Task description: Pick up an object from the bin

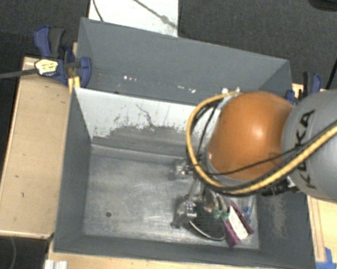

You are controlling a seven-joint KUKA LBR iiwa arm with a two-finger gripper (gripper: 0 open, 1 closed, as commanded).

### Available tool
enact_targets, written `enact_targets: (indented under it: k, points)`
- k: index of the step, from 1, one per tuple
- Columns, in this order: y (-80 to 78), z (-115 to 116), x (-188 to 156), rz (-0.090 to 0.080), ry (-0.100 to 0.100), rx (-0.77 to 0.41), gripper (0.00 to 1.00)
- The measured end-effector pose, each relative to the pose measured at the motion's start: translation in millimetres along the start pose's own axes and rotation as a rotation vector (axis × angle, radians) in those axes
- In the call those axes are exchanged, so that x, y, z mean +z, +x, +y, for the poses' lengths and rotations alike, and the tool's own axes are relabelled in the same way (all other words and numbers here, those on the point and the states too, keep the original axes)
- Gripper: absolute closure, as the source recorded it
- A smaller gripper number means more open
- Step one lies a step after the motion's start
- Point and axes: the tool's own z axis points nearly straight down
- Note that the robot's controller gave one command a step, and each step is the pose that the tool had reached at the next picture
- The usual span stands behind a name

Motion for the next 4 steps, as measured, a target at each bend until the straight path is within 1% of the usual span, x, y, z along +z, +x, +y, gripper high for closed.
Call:
enact_targets:
  k: [1, 2, 3, 4]
  points:
    - [-18.3, -106, 14, 0.000, 0.003, -0.387, 0.00]
    - [-20.6, -73, 121, 0.007, -0.002, -0.700, 0.00]
    - [-33.5, -120, 141, 0.002, -0.003, -0.589, 0.00]
    - [-41.1, -159, 106, -0.006, -0.001, -0.466, 0.00]
